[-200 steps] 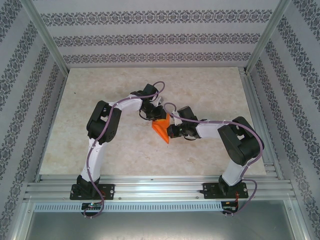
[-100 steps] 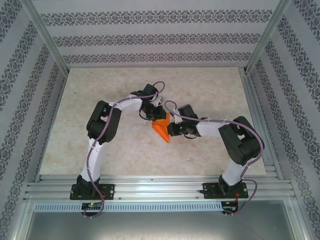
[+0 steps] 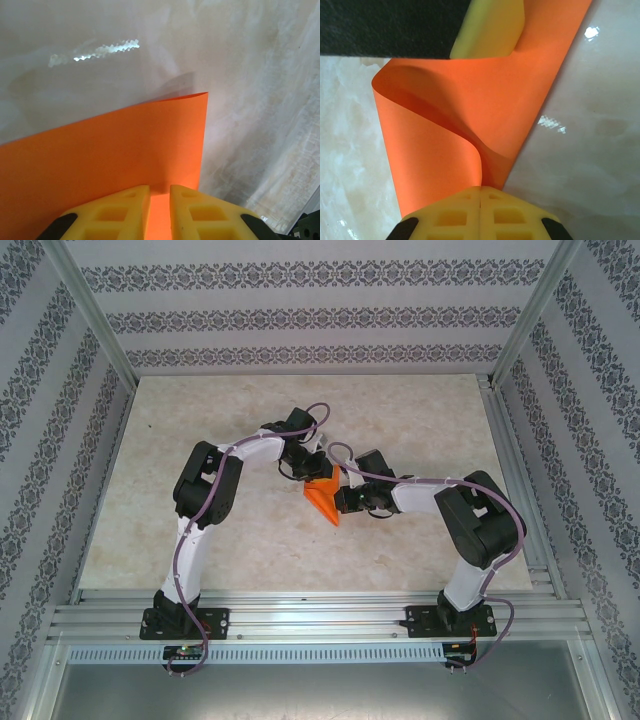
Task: Fold a paper plane with a square sheet of paper (fold left side to right side)
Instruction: Third fold the triangle at the center of the table.
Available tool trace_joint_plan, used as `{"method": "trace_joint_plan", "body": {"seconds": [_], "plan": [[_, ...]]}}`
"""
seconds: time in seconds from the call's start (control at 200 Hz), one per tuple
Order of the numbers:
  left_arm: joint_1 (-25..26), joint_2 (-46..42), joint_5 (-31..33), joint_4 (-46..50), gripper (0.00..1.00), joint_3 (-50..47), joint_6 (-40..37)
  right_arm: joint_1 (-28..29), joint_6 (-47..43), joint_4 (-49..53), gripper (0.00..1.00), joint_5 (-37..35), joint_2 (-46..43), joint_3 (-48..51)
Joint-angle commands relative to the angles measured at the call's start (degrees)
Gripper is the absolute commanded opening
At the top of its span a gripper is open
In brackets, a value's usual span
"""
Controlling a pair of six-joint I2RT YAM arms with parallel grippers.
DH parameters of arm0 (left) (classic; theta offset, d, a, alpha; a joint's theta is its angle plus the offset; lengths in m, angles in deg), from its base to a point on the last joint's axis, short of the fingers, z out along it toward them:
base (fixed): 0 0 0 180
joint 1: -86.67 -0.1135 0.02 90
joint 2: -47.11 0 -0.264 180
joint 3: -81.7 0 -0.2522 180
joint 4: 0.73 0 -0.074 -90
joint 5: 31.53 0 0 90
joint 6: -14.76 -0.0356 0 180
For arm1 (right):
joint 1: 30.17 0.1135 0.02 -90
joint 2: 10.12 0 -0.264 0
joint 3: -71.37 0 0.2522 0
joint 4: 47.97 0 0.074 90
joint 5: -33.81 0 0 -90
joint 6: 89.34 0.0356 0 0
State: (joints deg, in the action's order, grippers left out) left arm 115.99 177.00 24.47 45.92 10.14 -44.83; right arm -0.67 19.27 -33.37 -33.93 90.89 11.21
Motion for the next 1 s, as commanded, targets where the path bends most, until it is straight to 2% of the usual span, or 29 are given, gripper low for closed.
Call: {"method": "trace_joint_plan", "body": {"seconds": [0.0, 0.999], "plan": [[0.9, 2.7, 3.5, 2.8, 0.19, -0.3, -1.2, 0.2, 0.8, 0.8, 0.0, -2.1, 1.2, 0.7], [1.0, 2.8, 3.7, 2.4, 0.19, -0.7, -1.2, 1.0, 1.7, 1.9, 0.0, -2.0, -1.9, 1.0]]}}
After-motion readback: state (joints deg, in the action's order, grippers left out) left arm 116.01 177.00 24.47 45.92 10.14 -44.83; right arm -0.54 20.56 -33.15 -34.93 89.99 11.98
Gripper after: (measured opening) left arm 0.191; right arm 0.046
